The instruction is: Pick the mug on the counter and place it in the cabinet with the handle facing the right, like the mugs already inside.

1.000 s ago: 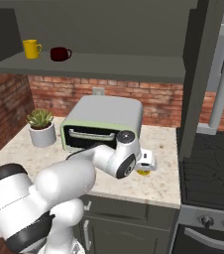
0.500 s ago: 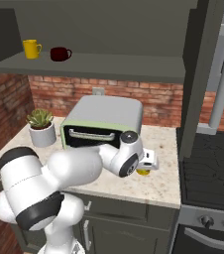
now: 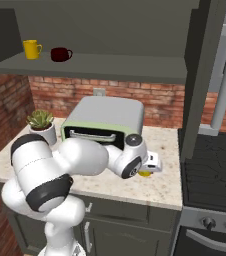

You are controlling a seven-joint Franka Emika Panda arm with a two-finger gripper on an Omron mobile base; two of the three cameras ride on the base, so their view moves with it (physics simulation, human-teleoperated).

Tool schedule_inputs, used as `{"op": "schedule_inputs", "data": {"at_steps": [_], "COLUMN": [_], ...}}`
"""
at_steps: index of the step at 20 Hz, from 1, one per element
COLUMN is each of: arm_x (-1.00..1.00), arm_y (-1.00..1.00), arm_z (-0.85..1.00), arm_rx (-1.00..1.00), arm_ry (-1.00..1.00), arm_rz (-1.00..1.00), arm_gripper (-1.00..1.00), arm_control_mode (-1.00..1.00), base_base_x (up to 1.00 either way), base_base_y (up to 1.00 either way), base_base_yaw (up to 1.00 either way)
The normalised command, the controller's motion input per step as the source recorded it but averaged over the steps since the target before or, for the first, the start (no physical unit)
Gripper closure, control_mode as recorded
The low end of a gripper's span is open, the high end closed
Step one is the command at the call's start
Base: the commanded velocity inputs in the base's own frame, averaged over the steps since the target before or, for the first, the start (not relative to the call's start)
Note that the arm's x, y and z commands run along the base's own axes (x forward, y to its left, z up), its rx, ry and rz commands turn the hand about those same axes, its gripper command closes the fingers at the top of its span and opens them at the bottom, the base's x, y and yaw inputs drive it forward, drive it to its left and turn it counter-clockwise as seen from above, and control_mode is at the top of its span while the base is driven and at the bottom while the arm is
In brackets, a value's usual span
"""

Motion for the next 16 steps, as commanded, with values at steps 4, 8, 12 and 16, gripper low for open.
{"op": "schedule_inputs", "data": {"at_steps": [4,8,12,16], "arm_x": [0.17,0.13,0.13,0.21], "arm_y": [-0.18,-0.14,-0.09,-0.02], "arm_z": [-0.13,-0.11,-0.09,-0.06], "arm_rx": [0.00,0.01,0.00,0.01], "arm_ry": [0.00,0.00,0.00,0.00], "arm_rz": [0.00,0.00,0.00,0.00], "arm_gripper": [-1.00,-1.00,-1.00,1.00], "arm_control_mode": [-1.00,-1.00,-1.00,-1.00], "base_base_x": [0.00,0.00,0.00,0.00], "base_base_y": [0.00,0.00,0.00,0.00], "base_base_yaw": [0.00,0.00,0.00,0.00]}}
